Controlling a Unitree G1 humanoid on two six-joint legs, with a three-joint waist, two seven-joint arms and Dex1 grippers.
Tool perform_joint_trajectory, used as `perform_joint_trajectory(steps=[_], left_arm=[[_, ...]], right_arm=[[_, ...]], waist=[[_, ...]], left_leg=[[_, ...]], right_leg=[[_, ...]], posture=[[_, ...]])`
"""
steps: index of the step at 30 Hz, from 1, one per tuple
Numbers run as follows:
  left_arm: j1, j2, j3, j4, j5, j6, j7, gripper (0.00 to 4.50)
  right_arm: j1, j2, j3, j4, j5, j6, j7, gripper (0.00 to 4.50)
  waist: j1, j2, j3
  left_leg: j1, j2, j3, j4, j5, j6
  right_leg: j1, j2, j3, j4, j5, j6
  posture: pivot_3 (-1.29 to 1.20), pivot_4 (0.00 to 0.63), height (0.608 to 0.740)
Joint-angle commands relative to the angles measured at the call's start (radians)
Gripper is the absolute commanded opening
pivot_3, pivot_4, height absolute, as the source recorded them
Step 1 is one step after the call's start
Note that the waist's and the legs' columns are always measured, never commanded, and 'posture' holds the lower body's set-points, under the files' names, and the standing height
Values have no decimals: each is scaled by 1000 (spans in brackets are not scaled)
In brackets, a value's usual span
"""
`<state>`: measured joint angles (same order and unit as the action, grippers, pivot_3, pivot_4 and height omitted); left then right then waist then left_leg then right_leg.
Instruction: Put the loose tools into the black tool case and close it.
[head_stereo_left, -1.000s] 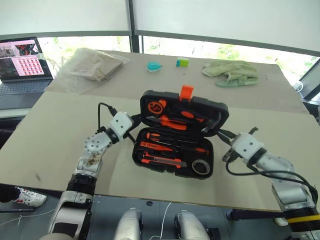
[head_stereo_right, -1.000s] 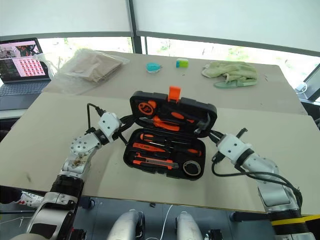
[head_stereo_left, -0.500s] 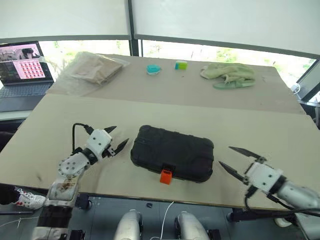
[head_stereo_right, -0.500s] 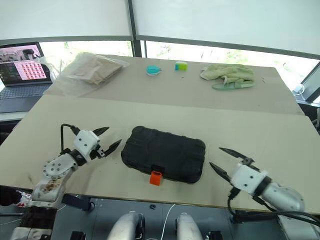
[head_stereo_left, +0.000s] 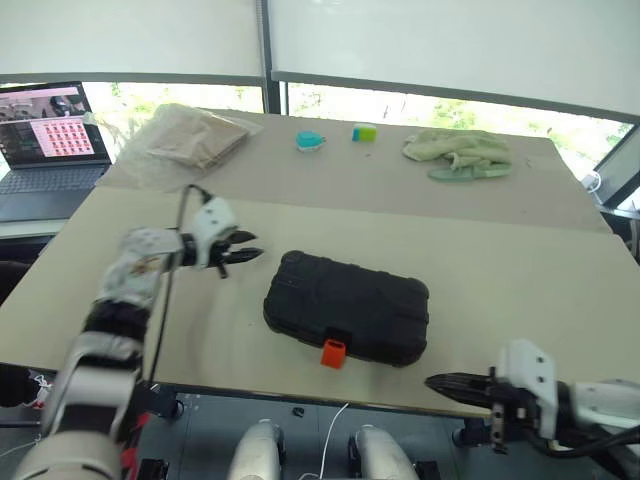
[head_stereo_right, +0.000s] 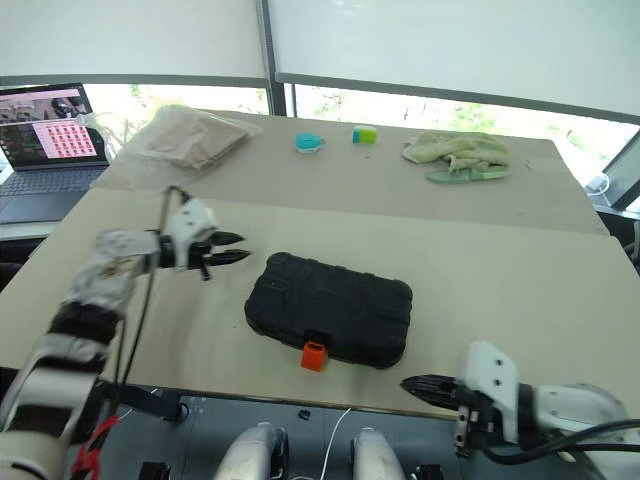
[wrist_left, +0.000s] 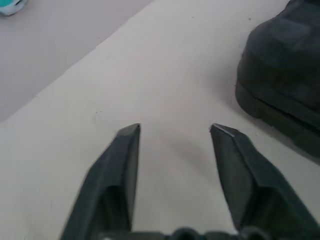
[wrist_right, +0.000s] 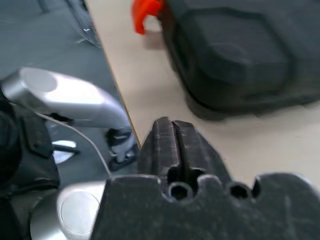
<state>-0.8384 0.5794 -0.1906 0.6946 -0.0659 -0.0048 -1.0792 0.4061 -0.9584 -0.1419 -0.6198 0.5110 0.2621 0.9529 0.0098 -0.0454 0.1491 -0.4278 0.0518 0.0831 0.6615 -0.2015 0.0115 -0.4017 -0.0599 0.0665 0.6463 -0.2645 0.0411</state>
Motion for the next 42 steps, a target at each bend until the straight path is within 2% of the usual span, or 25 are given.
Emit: perform_joint_trajectory(steps=[1,2,7,10,14,17,19,22,24,26,29,33,36,42], left_arm=[[-105,-41,-33,168,67,-144,-27,409],[-132,-61,-42,208,82,-174,-26,49],[-199,-125,-54,280,97,-248,-139,49],[-177,-113,-53,226,66,-260,-283,49],[-85,-55,-60,39,12,-173,-456,49],[-32,-27,-49,-77,-3,-131,-459,49],[-56,-27,-13,-72,-4,-107,-394,49],[-164,-57,59,-100,-112,167,-374,49],[-184,-67,23,-239,-174,312,-454,49],[-167,-75,-21,-332,-181,357,-484,49],[-97,-109,-144,-391,-87,250,-474,49],[-60,-151,-272,-272,88,45,-372,49],[-55,-168,-296,-197,136,-46,-324,49],[-44,-183,-289,-166,127,-63,-302,49]], right_arm=[[-58,10,61,2,-43,29,-5,0],[-78,11,76,12,-57,30,-3,0],[-238,45,115,86,-91,97,-51,0],[-333,94,122,149,-122,126,-101,0],[-413,131,119,255,-211,110,-168,0],[-416,132,112,285,-235,105,-172,0],[-366,115,82,244,-200,118,-135,0],[-284,86,32,177,-147,114,-62,0],[-230,57,17,140,-121,105,1,0],[-204,42,15,122,-110,103,35,0],[-210,34,51,112,-128,103,51,0],[-289,65,130,130,-178,120,21,0],[-336,87,196,156,-228,122,1,0],[-412,161,280,224,-301,114,-55,0]], waist=[[-2,0,0],[-3,0,0],[-1,-1,0],[-11,-1,1],[-16,-1,0],[-15,0,0],[-6,0,0],[5,0,1],[4,1,1],[2,1,0],[-2,8,-3],[-14,9,-3],[-10,9,-5],[-10,9,-5]], left_leg=[[-2,0,-1,0,0,0],[-5,0,-1,0,0,0],[-7,-1,-1,0,-1,1],[-7,-1,-2,1,-1,1],[-7,-1,-2,2,-1,1],[-7,-1,-1,2,-1,1],[-8,-1,-2,2,-1,1],[-10,-1,-4,4,-1,1],[-13,-1,-8,9,-2,2],[-13,-2,-9,10,-3,4],[-12,-2,-10,14,-4,5],[-10,-1,-10,14,-4,6],[-9,-2,-13,16,-4,5],[2,-2,-12,15,-4,5]], right_leg=[[-2,0,0,0,0,0],[-4,1,0,0,0,0],[-5,0,0,0,0,2],[-5,0,0,1,0,2],[-5,0,-1,2,0,2],[-5,0,-1,2,0,2],[-5,0,-1,2,0,2],[-5,0,-3,2,0,2],[-5,0,-6,2,0,3],[-3,-1,-6,2,0,5],[0,0,-6,2,0,5],[-1,2,-3,3,1,3],[1,3,-4,3,1,3],[13,2,-4,1,0,4]], posture=[[0,150,740],[0,150,740],[0,150,740],[0,150,740],[0,150,740],[0,150,740],[0,150,740],[0,150,740],[0,150,740],[0,150,740],[0,150,740],[0,150,740],[0,150,740],[0,150,740]])
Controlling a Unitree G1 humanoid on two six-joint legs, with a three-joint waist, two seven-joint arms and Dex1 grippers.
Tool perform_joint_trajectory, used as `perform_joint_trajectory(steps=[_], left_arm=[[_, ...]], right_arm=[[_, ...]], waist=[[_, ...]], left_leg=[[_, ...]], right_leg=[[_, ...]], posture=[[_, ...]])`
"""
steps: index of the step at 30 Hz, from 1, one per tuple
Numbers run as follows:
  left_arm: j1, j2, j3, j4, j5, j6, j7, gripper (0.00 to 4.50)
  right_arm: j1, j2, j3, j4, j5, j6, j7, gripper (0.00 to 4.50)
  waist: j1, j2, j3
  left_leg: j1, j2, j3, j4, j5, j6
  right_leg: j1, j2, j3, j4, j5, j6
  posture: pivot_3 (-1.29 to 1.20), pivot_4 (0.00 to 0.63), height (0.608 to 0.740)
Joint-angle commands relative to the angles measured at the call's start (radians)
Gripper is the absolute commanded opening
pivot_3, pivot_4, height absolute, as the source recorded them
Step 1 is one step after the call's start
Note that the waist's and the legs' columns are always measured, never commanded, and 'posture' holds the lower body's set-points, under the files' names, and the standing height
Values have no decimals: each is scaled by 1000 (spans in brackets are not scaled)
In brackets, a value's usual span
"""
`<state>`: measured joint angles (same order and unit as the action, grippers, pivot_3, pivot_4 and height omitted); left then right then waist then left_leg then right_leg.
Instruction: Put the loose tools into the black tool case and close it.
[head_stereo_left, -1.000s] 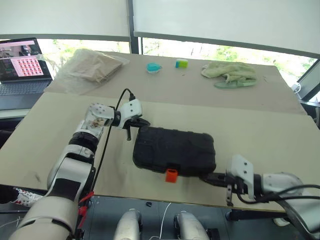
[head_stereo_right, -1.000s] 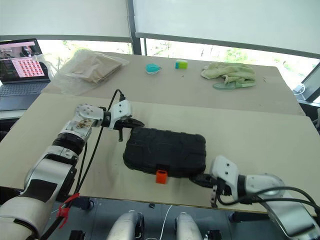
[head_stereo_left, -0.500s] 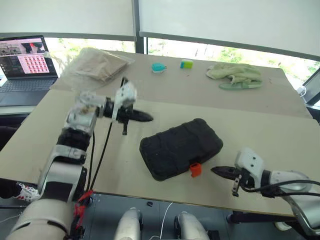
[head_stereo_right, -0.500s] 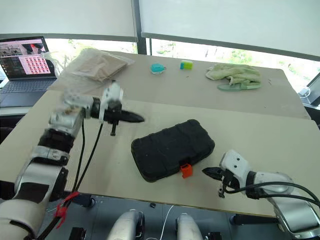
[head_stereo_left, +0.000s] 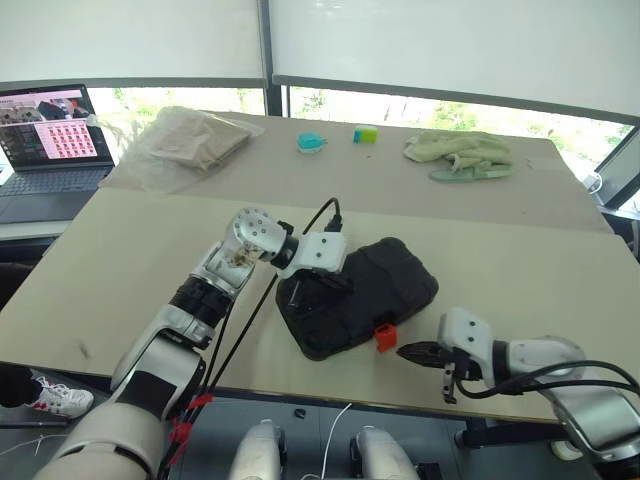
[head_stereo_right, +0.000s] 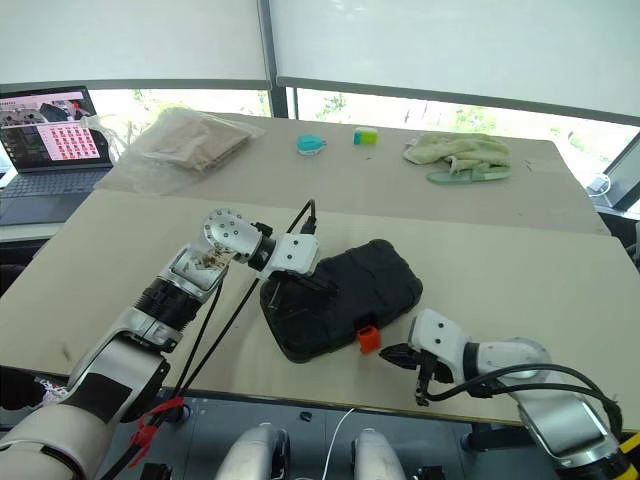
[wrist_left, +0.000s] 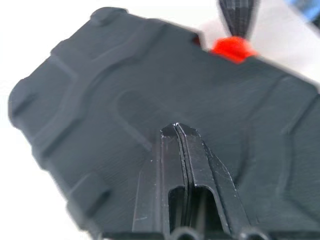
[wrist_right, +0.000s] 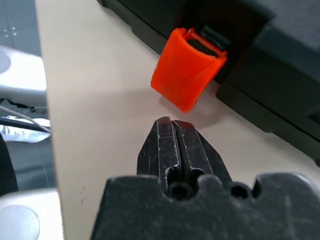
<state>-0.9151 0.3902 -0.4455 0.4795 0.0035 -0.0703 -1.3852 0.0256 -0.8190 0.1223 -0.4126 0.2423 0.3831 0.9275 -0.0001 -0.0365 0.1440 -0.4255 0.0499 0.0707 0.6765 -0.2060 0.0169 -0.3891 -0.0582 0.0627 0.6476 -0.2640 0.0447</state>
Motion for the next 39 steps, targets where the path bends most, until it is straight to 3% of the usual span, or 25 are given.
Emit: perform_joint_trajectory(steps=[1,8,19,30,35,37,39], left_arm=[[35,6,-31,44,52,7,3,49],[40,0,-29,36,53,5,3,49],[23,-48,-31,78,63,-22,20,49],[28,-50,-27,94,72,-44,27,49],[35,-9,39,42,3,71,1,49],[50,43,93,-17,-51,168,-22,550],[88,155,167,-98,-116,269,-71,1014]], right_arm=[[-44,36,27,33,-49,-18,-42,0],[-86,129,21,61,-79,-120,-92,0],[-92,190,-68,-77,67,-18,-99,0],[-3,104,-58,-126,86,56,-29,0],[28,53,-126,-150,115,56,-5,0],[37,10,-212,-170,179,84,28,0],[50,-66,-346,-185,305,148,114,578]], waist=[[0,0,0],[0,0,0],[-18,0,0],[-12,0,-1],[-14,-1,-1],[-18,0,0],[-22,1,0]], left_leg=[[0,0,0,0,0,0],[0,0,0,0,0,0],[1,1,0,-1,0,0],[1,1,0,-1,0,0],[1,1,0,-1,0,0],[1,1,0,-2,0,0],[1,1,-1,-3,0,0]], right_leg=[[0,0,0,0,0,0],[0,0,0,0,0,0],[-1,1,1,2,0,-1],[0,0,1,1,0,-1],[0,0,1,0,0,-1],[-1,0,1,0,0,-1],[-2,0,2,1,-1,-1]], posture=[[0,150,740],[0,150,740],[0,150,740],[0,150,740],[0,150,740],[0,150,740],[0,150,740]])
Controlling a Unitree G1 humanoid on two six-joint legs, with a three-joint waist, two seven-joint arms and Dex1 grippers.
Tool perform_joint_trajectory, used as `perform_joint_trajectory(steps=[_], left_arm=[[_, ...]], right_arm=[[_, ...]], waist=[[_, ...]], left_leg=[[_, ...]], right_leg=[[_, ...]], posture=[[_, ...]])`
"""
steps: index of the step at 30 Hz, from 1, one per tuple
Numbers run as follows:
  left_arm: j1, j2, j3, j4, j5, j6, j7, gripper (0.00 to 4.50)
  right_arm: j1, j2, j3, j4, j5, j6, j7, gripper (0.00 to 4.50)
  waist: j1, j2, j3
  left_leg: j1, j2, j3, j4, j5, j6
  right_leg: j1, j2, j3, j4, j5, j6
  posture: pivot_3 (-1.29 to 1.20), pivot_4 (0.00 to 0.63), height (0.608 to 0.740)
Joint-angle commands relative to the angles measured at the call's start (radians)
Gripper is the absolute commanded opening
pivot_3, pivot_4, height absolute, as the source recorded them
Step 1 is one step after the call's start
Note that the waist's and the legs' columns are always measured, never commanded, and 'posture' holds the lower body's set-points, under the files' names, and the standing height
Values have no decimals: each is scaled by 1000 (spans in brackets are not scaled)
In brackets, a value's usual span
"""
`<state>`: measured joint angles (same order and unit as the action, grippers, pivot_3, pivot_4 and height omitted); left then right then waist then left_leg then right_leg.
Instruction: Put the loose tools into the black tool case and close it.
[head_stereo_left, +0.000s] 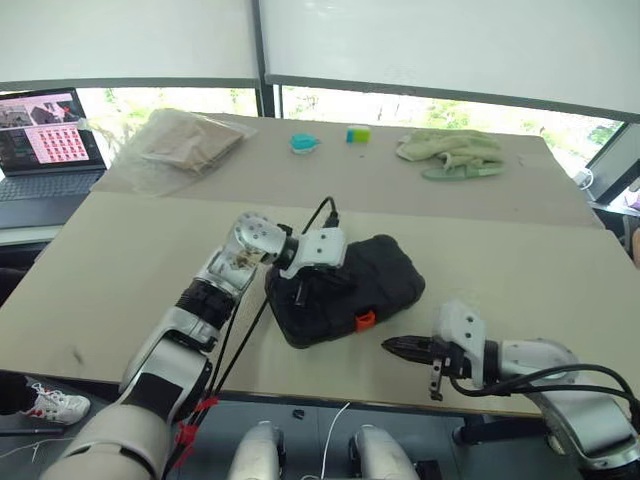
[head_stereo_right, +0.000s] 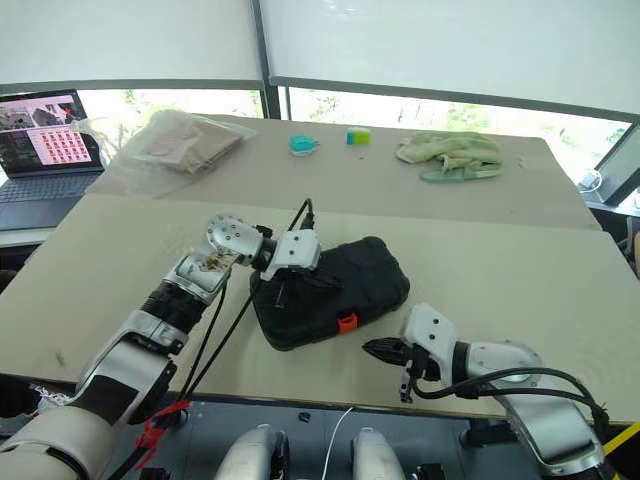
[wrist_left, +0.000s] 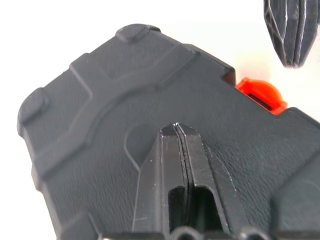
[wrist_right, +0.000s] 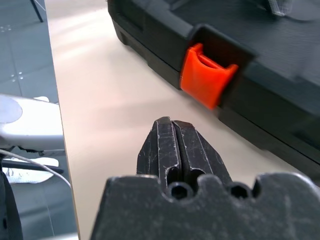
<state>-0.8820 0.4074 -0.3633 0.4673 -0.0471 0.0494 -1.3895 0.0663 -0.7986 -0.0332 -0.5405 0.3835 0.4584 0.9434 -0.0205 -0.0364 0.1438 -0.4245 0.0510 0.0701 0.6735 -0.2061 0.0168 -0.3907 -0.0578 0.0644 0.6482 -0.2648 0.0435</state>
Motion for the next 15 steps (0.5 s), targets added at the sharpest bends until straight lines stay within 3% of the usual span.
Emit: perform_joint_trajectory(steps=[1,5,8,11,15], left_arm=[[81,203,124,-131,-103,201,-98,1437],[196,423,272,-308,-244,408,-153,2785],[294,550,397,-392,-301,507,-127,3734],[371,616,505,-425,-349,562,-86,3734],[440,610,609,-465,-436,610,-50,3734]], right_arm=[[12,-124,-261,-52,230,113,138,828],[16,-247,-488,27,401,243,255,2219],[38,-310,-597,110,439,296,329,3123],[50,-339,-646,179,456,330,367,3123],[27,-315,-602,231,421,292,351,3123]], waist=[[-6,1,1],[-19,1,3],[-4,-1,4],[11,-2,5],[25,-3,5]], left_leg=[[0,0,-1,-1,0,0],[2,1,-4,-7,0,0],[1,0,-4,-8,0,0],[1,0,-4,-8,0,0],[1,0,-3,-8,0,0]], right_leg=[[0,0,0,0,0,0],[-2,1,2,0,-1,-2],[-2,-2,-1,-1,-2,-1],[-2,-4,-1,-2,-3,0],[-2,-6,-1,-3,-3,1]], posture=[[0,150,740],[0,150,740],[0,150,740],[0,150,740],[0,150,740]])
